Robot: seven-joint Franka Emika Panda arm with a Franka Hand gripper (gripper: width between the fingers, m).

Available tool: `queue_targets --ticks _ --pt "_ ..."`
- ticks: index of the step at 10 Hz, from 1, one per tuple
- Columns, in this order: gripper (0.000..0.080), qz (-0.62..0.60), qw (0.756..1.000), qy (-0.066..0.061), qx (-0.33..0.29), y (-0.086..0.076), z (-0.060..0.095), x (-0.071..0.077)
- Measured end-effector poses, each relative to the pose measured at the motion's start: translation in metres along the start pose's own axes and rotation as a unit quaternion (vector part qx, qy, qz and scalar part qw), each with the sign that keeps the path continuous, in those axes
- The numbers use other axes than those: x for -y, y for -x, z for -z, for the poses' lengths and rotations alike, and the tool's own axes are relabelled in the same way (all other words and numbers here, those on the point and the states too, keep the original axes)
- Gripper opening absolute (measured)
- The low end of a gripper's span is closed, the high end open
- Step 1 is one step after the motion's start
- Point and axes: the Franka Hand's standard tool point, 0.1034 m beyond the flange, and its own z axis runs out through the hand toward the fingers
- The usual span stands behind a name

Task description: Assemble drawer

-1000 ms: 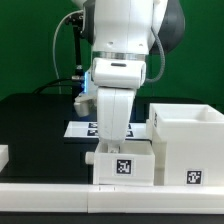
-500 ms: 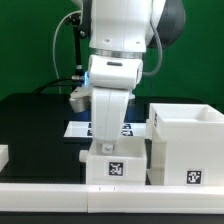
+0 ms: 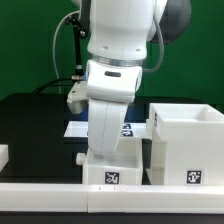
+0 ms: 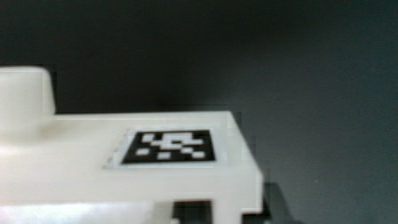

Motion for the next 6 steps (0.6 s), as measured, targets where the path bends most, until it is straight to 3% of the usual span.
queue_targets --ticks 2,6 --pt "0.0041 0.009 1.000 0.015 -0.007 -0.013 0.001 -0.003" --pt "0.0041 0.023 1.000 0.011 -0.001 -0.015 -0.007 -0.001"
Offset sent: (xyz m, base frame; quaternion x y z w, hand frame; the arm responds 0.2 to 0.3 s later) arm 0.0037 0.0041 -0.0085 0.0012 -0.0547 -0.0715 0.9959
